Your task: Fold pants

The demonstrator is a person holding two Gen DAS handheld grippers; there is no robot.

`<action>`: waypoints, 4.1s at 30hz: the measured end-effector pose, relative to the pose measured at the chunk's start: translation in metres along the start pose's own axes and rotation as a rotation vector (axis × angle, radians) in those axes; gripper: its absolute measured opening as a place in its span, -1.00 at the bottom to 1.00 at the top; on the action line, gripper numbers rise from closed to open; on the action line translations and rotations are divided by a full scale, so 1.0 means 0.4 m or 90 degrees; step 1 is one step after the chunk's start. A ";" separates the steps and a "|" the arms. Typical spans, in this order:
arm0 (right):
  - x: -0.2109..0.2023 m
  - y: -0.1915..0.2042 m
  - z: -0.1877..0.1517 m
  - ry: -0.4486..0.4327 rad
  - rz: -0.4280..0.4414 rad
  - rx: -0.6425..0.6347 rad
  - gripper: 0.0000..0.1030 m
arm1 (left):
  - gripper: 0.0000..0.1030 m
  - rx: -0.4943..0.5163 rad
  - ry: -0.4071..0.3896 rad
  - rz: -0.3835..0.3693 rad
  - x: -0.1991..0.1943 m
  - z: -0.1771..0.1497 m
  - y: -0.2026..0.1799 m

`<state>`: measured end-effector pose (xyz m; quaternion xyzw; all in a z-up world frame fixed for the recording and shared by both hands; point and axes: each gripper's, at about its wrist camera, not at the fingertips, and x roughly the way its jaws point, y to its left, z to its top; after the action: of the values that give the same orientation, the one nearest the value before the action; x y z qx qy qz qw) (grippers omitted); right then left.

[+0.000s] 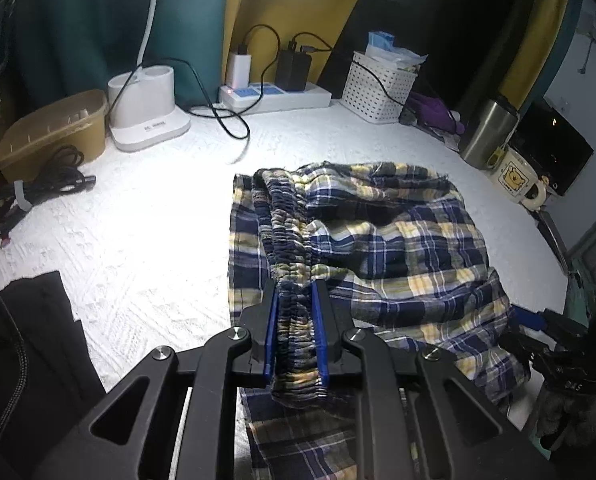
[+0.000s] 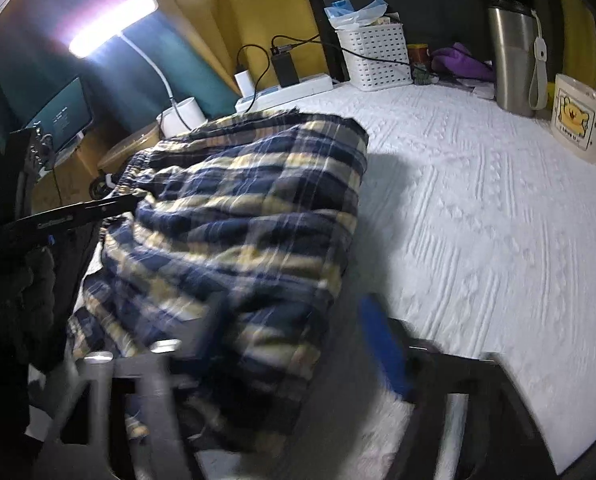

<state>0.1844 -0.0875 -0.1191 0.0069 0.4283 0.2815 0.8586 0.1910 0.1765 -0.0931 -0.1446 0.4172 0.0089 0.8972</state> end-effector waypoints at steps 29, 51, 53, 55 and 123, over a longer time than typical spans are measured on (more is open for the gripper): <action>-0.089 0.052 -0.117 -0.003 -0.072 0.020 -0.81 | -0.62 0.013 0.002 0.018 -0.042 -0.044 0.017; -0.036 -0.051 0.058 -0.044 -0.087 0.023 1.00 | -0.27 0.058 -0.034 0.014 -0.045 0.068 -0.005; -0.020 -0.059 0.080 -0.044 -0.084 0.020 1.00 | -0.27 0.061 -0.027 0.017 -0.027 0.075 -0.004; -0.008 -0.064 0.099 -0.045 -0.080 0.016 1.00 | -0.27 0.063 -0.018 0.015 -0.007 0.082 -0.003; 0.114 -0.056 0.221 -0.020 -0.081 -0.032 0.78 | 0.20 -0.006 0.023 -0.052 0.037 0.078 0.066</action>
<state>0.2823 -0.0636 -0.1022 -0.0376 0.4070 0.2369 0.8814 0.2201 0.2085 -0.0918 -0.1660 0.4268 -0.0284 0.8885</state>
